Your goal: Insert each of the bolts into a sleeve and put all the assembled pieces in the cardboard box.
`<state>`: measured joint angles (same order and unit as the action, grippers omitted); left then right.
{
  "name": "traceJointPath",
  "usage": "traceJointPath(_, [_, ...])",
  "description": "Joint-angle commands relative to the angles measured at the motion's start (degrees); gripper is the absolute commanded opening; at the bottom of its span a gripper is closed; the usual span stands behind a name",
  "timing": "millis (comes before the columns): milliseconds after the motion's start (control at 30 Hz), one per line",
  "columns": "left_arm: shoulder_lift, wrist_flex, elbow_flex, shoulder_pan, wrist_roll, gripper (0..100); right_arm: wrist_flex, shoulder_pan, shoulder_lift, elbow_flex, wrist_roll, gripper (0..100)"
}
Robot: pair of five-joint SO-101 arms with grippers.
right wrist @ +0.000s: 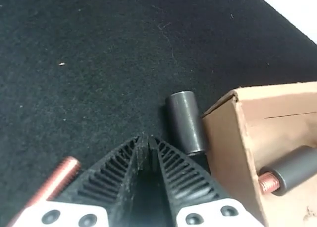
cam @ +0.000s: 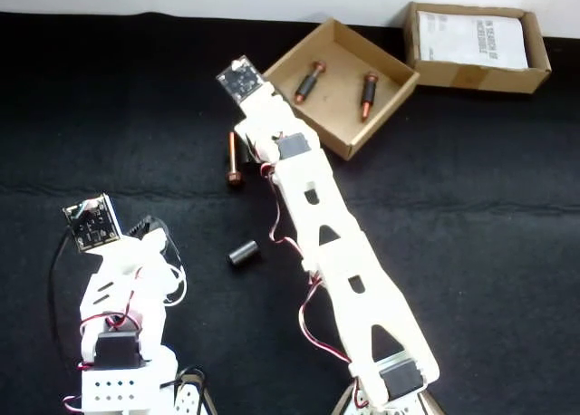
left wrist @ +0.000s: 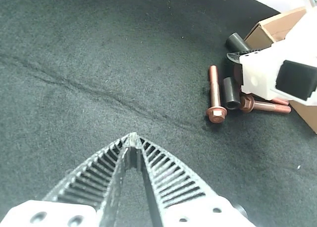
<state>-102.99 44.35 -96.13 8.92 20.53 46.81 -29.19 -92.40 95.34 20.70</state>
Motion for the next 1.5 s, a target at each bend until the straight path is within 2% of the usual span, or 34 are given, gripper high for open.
traceJointPath(0, [-0.8, -0.1, -0.9, 0.5, 0.2, 1, 0.7, 0.4, 3.7, 6.1, 0.4, 10.1])
traceJointPath(67, [-0.8, 0.0, -0.9, 0.5, 0.2, 1, 0.4, 0.3, 3.5, 6.1, 0.4, 14.6])
traceJointPath(367, [-0.8, 0.1, -0.9, 0.5, 0.2, 1, -13.8, 1.4, 3.6, -0.6, 0.8, 14.9])
traceJointPath(667, [-0.8, -0.1, -0.9, 0.5, 0.2, 1, -14.5, 1.1, 3.6, 1.0, 1.1, 15.1])
traceJointPath(800, [-0.8, 0.1, -0.9, 0.5, 0.2, 1, -14.6, 1.3, 3.4, -2.7, 5.5, 15.1])
traceJointPath(1133, [-0.7, 0.1, -0.9, 0.5, 0.2, 1, -21.4, 3.1, 3.3, -12.1, 5.5, 14.8])
traceJointPath(1200, [-0.7, 0.1, -0.9, 0.5, 0.2, 1, -21.2, 3.3, 3.3, -12.4, 5.5, 12.8])
traceJointPath(1300, [-0.7, 0.1, -0.9, 0.5, 0.2, 1, -21.2, 3.3, 3.6, -13.7, 5.9, 0.6])
traceJointPath(1467, [-0.7, 0.1, -0.9, 0.5, 0.2, 1, -20.4, 3.3, 3.7, -13.8, 5.9, 0.6])
